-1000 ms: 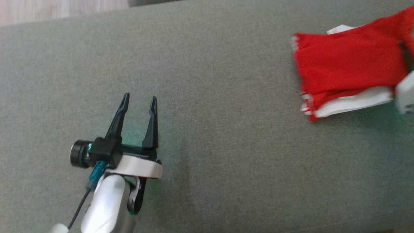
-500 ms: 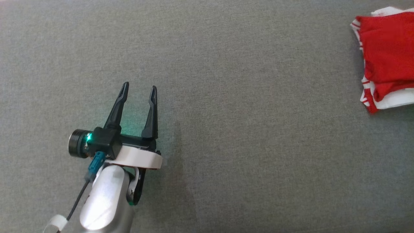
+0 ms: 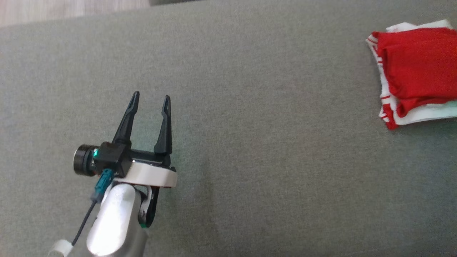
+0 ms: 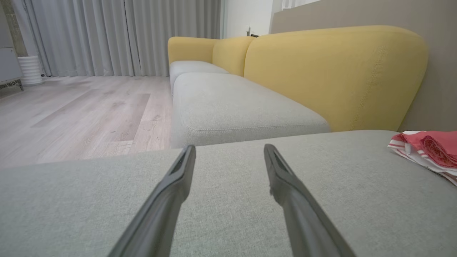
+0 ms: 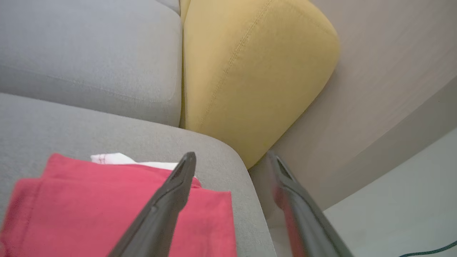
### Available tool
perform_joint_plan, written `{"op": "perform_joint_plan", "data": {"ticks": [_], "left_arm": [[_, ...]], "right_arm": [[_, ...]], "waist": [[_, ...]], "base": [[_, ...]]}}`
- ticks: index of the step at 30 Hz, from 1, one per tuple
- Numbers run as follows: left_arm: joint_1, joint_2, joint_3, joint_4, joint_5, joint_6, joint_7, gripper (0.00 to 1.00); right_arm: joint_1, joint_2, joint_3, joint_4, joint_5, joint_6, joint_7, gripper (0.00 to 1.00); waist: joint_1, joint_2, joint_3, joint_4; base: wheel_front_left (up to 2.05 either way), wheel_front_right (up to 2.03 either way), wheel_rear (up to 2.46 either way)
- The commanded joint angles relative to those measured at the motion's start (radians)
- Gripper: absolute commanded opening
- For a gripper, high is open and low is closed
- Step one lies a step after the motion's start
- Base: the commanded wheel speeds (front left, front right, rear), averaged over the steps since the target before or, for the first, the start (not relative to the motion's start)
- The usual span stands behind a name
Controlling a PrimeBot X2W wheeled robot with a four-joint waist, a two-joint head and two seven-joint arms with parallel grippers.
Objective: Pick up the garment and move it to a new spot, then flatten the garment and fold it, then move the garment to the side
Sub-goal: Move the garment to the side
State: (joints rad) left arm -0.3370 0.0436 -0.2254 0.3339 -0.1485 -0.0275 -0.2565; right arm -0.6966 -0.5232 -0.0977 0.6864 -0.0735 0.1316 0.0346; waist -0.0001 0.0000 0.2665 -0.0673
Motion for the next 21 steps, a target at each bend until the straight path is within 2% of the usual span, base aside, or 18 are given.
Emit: {"op": "perform_joint_plan", "data": {"ticks": [1, 13, 14, 19, 21], "left_arm": [[0.002, 0.007, 0.035, -0.037, 0.007, -0.001, -0.005, 1.0], [0.075, 0.007, 0.041, -0.083, -0.021, 0.013, -0.005, 1.0], [0.094, 0.007, 0.04, -0.09, -0.022, 0.013, -0.005, 1.0], [0.163, 0.007, 0.034, -0.107, -0.017, 0.014, -0.005, 1.0], [0.179, 0.007, 0.033, -0.109, -0.022, 0.017, -0.005, 1.0]], "right_arm": [[0.007, -0.002, 0.008, -0.05, -0.004, -0.001, -0.012, 1.0], [0.159, 0.269, 0.07, -0.365, 0.137, -0.001, -0.093, 1.0], [0.209, 0.318, 0.077, -0.406, 0.163, -0.001, -0.112, 1.0], [0.372, 0.435, 0.078, -0.448, 0.178, -0.001, -0.16, 1.0], [0.399, 0.45, 0.068, -0.45, 0.189, -0.001, -0.171, 1.0]], "waist": [[0.0001, 0.0, -0.031, -0.008], [0.0001, 0.0, -0.178, 0.002], [0.0001, 0.0, -0.197, 0.006], [0.0001, 0.0, -0.253, 0.023], [0.0001, 0.0, -0.258, 0.024]], "base": [[0.0, 0.0, 0.0], [0.0, 0.0, 0.0], [0.0, 0.0, 0.0], [0.0, 0.0, 0.0], [0.0, 0.0, 0.0]]}}
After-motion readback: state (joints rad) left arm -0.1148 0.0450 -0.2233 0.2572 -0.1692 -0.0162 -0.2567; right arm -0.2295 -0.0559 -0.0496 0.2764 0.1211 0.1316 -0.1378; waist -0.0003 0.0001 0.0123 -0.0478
